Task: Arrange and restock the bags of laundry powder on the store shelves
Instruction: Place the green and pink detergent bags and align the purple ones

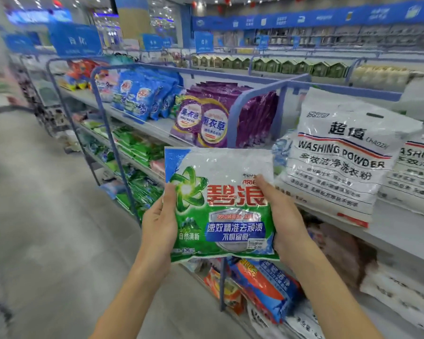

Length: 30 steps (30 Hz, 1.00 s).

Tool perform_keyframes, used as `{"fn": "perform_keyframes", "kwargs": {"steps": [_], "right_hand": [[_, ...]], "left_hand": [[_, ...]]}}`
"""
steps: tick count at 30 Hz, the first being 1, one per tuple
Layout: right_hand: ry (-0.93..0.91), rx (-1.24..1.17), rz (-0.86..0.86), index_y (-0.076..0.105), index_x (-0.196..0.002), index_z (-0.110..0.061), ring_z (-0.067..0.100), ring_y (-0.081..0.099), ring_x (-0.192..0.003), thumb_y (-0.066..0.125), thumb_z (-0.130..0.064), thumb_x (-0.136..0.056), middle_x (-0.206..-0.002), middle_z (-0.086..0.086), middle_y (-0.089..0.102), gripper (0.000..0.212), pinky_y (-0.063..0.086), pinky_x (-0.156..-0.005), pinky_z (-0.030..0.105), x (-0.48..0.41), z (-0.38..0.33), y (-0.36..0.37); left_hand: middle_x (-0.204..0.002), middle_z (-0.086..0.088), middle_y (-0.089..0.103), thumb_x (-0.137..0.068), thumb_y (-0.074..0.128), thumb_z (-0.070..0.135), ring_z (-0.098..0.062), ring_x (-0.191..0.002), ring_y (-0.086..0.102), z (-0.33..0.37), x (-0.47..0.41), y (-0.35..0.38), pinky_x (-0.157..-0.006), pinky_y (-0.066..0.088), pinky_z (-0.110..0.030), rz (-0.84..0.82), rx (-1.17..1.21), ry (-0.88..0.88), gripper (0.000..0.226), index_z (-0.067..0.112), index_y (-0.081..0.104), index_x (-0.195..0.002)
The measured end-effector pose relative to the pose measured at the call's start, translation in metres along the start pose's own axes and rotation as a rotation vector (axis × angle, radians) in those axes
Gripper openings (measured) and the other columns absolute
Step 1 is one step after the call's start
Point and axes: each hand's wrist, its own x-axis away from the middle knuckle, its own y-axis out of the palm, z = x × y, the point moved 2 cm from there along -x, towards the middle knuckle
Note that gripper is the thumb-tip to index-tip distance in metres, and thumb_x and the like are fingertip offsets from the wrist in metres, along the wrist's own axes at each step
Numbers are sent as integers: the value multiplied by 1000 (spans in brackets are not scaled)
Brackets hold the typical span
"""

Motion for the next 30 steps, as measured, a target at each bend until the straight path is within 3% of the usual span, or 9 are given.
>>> {"fn": "perform_keyframes", "kwargs": {"steps": [4, 13, 18, 23, 28, 30], "right_hand": [[4, 30, -6, 77, -106, -12, 33, 78, -87, 68, -36, -95, -99, 13, 80, 28, 60, -89, 50, -39, 8, 46], [-47, 56, -55, 75, -110, -13, 33, 78, -89, 68, -38, -95, -101, 12, 80, 30, 59, -89, 52, -162, 30, 145], [-74, 49, -93, 74, -96, -21, 29, 78, -80, 66, -31, -98, -95, 9, 80, 13, 61, -85, 48, -231, 35, 206], [-69, 46, -82, 72, -111, -9, 32, 78, -82, 65, -31, -98, -97, 11, 80, 26, 60, -89, 53, -290, 51, 263], [-62, 49, -20, 81, -85, -19, 36, 77, -85, 67, -30, -98, -95, 12, 80, 22, 58, -92, 57, -358, 69, 316], [-67, 51, 17, 80, -89, -17, 37, 77, -88, 67, -30, -98, -97, 12, 80, 21, 56, -94, 60, -384, 78, 339]], "left_hand": [[-86, -4, 80, -100, 50, 50, -25, -73, 78, 12, -50, -33, -53, 62, -33, 27, -8, -9, 37, 22, 75, -97], [-90, -6, 80, -99, 50, 52, -26, -76, 78, 38, -189, -85, -54, 62, -34, 58, -3, -12, 41, 19, 75, -104], [-96, -8, 80, -95, 54, 56, -31, -84, 78, 58, -270, -118, -70, 64, -44, 84, -35, 0, 44, 20, 74, -110], [-93, -11, 80, -97, 55, 51, -32, -79, 78, 71, -346, -149, -63, 65, -42, 106, 12, -6, 41, 17, 76, -105], [-100, -11, 79, -99, 55, 44, -31, -84, 78, 73, -437, -181, -66, 65, -43, 72, 24, 67, 33, 17, 69, -112], [-100, -9, 79, -99, 57, 41, -28, -82, 78, 78, -477, -196, -65, 64, -40, 49, 19, 89, 29, 17, 68, -111]]}}
